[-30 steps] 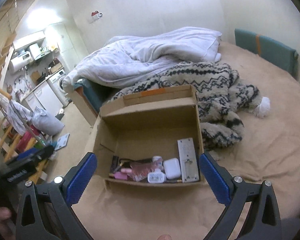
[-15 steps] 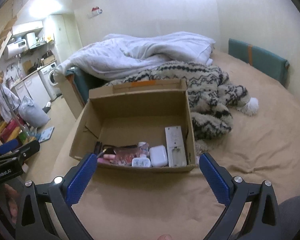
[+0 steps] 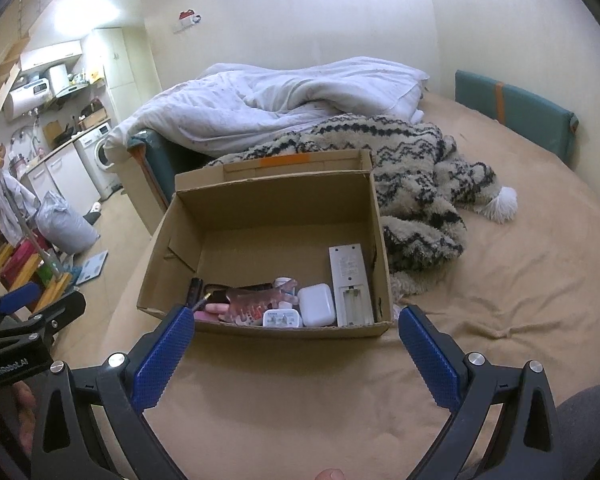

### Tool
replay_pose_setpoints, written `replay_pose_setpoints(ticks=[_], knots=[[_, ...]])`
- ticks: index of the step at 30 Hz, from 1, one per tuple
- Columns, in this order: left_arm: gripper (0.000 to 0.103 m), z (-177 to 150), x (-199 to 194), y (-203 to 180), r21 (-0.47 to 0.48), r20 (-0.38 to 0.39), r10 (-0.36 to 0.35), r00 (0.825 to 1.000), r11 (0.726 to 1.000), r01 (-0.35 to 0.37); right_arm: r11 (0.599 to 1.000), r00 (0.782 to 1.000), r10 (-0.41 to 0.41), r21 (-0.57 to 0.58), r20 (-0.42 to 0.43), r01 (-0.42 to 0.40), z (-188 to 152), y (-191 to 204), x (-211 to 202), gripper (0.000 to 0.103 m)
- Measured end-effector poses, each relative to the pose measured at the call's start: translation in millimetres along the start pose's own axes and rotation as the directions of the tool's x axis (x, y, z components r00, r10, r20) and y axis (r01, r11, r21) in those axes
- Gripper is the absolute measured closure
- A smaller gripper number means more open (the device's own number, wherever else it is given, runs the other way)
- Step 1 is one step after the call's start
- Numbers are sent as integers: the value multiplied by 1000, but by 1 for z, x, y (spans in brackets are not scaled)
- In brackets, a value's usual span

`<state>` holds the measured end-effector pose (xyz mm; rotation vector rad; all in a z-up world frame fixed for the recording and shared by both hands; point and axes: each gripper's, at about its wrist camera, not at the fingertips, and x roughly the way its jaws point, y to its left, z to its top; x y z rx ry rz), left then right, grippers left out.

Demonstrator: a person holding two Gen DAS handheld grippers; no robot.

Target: Organize rigid objects

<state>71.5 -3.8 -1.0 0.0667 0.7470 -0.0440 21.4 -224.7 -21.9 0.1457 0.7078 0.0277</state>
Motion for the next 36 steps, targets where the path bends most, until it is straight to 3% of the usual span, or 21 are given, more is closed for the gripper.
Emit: replay_pose_setpoints(ticks=[36], knots=[[0, -2, 0, 2, -10, 0, 9, 1000, 1000, -9, 1000, 1000, -2, 3, -4, 2, -1, -3, 1, 0]])
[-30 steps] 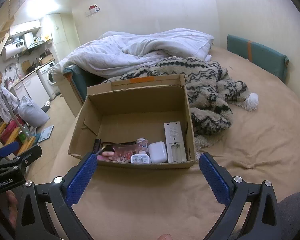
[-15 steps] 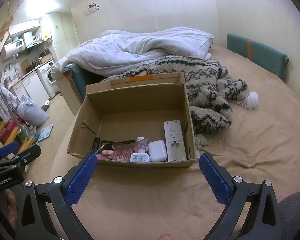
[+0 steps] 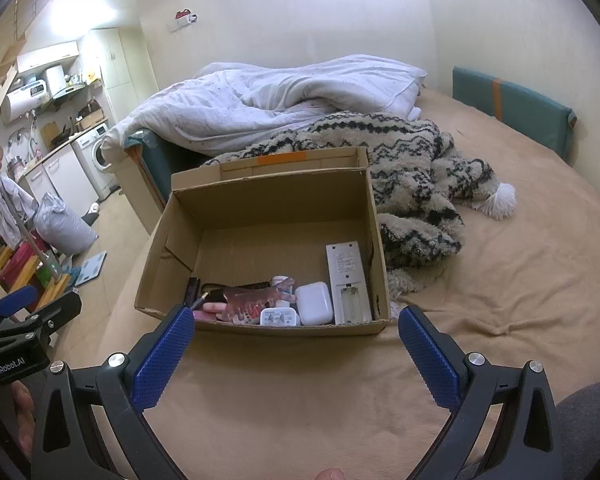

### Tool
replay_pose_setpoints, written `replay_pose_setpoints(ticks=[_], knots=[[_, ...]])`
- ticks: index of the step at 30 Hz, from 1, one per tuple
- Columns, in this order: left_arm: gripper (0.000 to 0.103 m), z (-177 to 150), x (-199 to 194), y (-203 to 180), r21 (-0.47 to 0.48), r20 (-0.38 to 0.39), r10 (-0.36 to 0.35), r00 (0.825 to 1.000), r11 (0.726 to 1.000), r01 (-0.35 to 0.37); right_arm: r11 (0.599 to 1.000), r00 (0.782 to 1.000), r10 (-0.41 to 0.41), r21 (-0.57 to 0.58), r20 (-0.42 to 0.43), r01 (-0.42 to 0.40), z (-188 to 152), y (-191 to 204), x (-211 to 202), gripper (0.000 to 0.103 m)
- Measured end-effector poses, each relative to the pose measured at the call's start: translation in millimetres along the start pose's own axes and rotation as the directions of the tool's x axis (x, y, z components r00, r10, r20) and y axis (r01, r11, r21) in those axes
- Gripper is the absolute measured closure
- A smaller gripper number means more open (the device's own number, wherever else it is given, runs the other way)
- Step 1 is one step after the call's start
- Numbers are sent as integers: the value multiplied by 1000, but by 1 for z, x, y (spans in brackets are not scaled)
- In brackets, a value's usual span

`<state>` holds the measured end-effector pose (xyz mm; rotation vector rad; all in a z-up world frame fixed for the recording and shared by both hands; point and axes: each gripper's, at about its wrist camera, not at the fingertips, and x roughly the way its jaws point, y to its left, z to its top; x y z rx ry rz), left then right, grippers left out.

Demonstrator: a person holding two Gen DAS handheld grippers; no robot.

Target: Organize rigid objects

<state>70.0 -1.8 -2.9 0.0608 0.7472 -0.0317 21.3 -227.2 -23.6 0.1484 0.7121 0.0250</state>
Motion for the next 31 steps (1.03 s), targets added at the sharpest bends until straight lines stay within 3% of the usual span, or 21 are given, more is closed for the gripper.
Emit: replay_pose_setpoints(ticks=[31], knots=[[0, -3, 3, -4, 5, -24, -16, 1000, 1000, 16, 1000, 1000, 8, 24, 10, -8, 4, 1, -5, 0]])
